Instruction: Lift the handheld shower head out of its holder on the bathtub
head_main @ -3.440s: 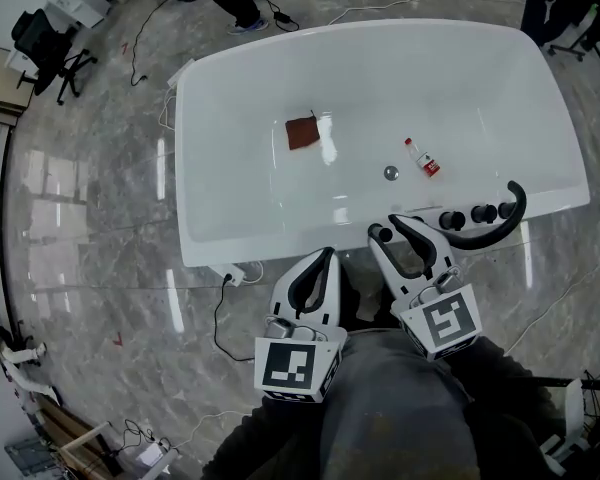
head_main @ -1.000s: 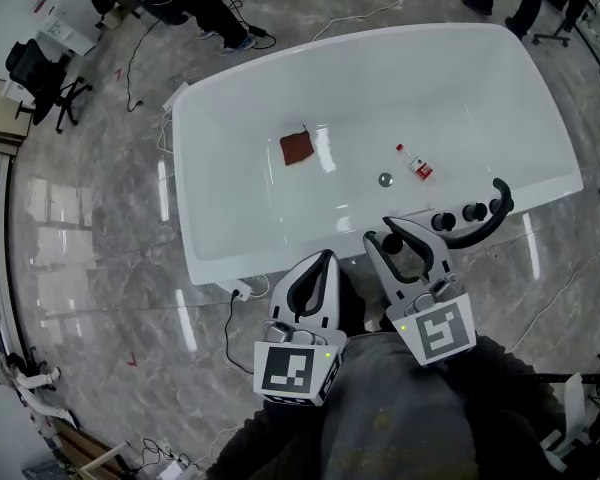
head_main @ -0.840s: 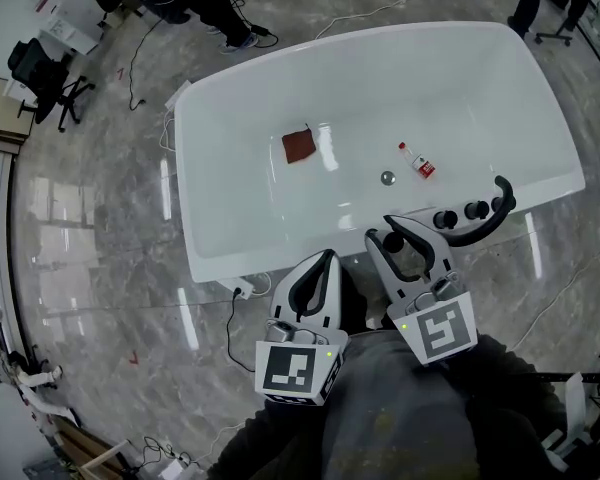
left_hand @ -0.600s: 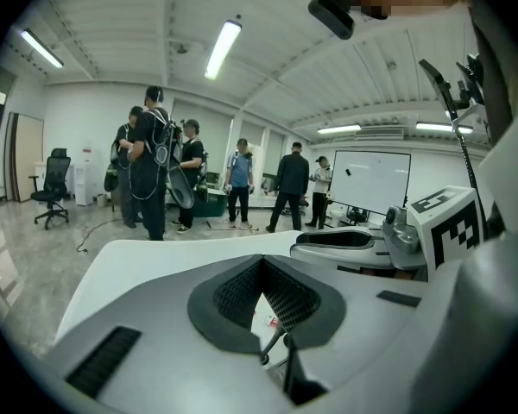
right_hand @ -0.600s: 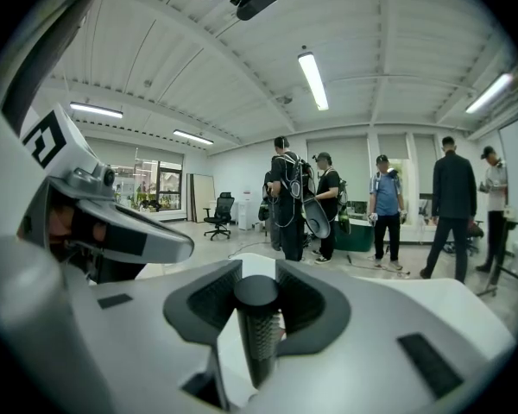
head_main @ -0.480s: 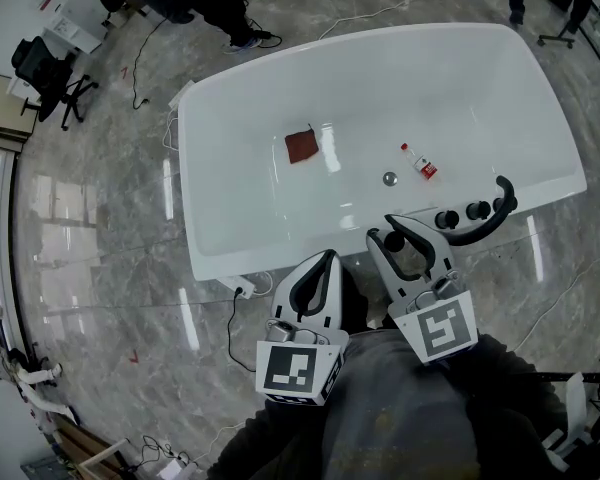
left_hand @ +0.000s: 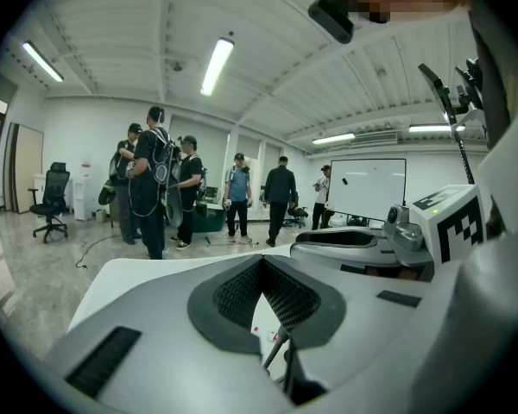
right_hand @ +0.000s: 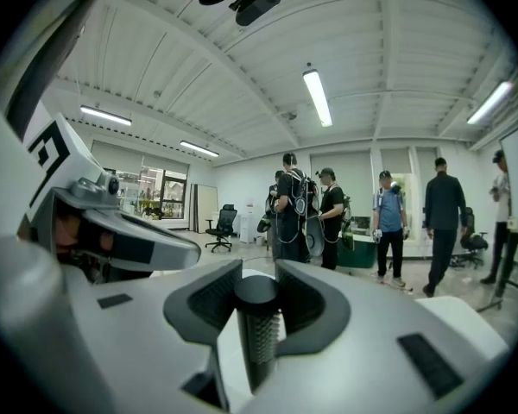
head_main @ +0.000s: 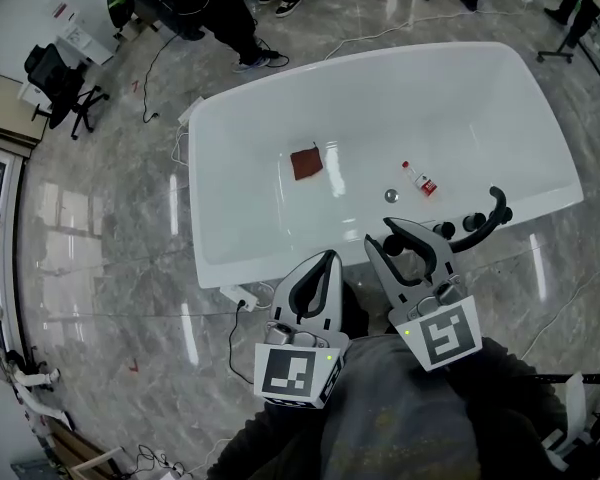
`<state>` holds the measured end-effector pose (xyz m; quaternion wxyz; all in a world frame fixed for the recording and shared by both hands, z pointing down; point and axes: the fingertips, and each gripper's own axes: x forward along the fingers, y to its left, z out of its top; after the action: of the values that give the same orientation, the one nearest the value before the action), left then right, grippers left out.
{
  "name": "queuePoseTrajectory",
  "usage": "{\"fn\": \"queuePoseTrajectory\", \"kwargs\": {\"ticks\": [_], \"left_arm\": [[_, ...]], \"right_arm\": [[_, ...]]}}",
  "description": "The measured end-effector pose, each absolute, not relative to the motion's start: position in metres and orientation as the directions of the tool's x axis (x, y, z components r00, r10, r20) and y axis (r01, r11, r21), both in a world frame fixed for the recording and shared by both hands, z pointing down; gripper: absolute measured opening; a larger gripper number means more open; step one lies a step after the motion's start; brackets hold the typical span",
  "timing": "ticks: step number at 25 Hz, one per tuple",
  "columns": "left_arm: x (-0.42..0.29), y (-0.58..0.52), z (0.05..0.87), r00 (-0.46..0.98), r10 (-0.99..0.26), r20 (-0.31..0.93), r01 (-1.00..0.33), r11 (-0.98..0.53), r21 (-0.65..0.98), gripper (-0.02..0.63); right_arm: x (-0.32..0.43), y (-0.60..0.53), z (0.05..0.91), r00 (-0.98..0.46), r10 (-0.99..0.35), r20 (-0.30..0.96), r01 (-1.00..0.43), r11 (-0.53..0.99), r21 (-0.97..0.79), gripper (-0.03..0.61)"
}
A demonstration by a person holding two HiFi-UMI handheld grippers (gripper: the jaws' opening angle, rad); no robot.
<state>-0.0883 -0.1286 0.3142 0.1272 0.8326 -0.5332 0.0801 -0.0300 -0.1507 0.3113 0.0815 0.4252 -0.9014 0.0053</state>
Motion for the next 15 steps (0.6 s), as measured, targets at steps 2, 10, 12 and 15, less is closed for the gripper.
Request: {"fn": "queuePoseTrajectory", "kwargs": {"ticks": [2, 10, 12, 15], "left_arm": [[-0.088, -0.127, 0.303, 0.415, -0.876, 0.244, -0.910, -0.398, 0.119, 0.003], [-0.080, -0.121, 0.263, 0.411, -0.898, 0.155, -0.912, -0.402, 0.085, 0.003], [-0.075, -0.120, 0.251, 0.410, -0.903, 0.129, -0.912, -0.403, 0.073, 0.003], [-0.066, -0.119, 0.237, 0.407, -0.908, 0.098, -0.913, -0.403, 0.056, 0.003]], "right_arm": [[-0.030, -0.148, 0.297, -0.633, -0.764, 0.125, -0.764, 0.642, 0.064, 0.123], [-0.027, -0.135, 0.250, -0.669, -0.743, 0.034, -0.739, 0.669, 0.071, 0.123], [-0.024, -0.132, 0.233, -0.679, -0.734, 0.005, -0.732, 0.678, 0.074, 0.123], [-0.017, -0.126, 0.213, -0.693, -0.720, -0.037, -0.720, 0.689, 0.081, 0.123]]}}
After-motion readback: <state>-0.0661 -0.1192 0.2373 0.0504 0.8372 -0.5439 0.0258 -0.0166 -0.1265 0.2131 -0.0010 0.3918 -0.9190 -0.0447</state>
